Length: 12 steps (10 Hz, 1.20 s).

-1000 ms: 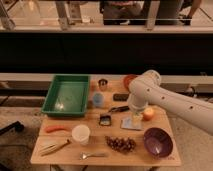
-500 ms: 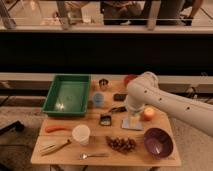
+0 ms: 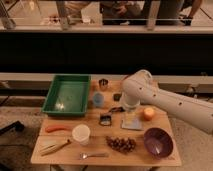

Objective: Place brush in tray

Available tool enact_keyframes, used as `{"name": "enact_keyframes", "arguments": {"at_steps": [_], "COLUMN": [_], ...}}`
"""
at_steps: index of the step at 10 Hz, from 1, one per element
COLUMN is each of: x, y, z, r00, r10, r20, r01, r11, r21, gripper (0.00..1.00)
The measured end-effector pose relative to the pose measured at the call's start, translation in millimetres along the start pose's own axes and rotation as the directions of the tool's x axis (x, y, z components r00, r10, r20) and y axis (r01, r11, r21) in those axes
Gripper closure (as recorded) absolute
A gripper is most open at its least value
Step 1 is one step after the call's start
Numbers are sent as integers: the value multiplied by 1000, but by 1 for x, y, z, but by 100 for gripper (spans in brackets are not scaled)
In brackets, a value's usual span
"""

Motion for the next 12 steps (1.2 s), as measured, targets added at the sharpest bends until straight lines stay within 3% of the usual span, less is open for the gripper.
{"name": "enact_keyframes", "arguments": {"at_steps": [6, 12], "x": [-9, -21], "y": [-12, -32], "z": [9, 27], "r00": [998, 991], "r10": [-50, -113], "r20": [34, 76], "r01": [48, 110], "r11": [998, 993], "r21": [34, 38], "gripper": [20, 20]}}
